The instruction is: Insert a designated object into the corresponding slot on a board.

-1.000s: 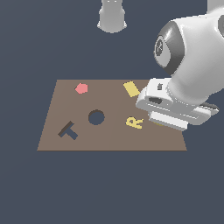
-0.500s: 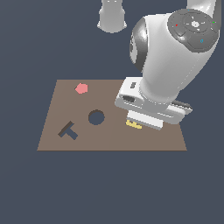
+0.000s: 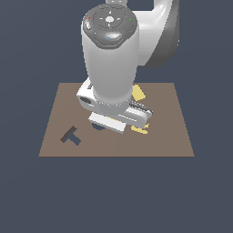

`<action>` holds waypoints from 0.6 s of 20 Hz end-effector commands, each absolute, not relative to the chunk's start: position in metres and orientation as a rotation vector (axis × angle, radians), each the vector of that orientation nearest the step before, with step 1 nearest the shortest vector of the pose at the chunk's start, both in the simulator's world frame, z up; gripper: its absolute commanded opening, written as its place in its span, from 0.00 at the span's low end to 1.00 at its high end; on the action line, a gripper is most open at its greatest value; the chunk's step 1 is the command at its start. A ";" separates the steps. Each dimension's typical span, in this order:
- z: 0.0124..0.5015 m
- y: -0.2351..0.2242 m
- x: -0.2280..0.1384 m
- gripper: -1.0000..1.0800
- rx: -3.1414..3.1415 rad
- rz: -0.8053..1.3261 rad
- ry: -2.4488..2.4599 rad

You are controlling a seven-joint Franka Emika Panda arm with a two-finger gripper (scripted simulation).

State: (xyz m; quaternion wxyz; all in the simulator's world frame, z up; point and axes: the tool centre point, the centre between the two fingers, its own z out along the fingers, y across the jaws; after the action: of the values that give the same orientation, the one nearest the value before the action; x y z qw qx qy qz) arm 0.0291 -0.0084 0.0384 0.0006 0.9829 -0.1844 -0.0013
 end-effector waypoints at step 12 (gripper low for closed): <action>0.041 -0.058 0.030 0.00 3.086 -0.004 -0.585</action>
State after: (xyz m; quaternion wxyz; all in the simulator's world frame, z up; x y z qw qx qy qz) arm 0.0297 -0.0589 0.0405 0.0008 0.9823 -0.1872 -0.0017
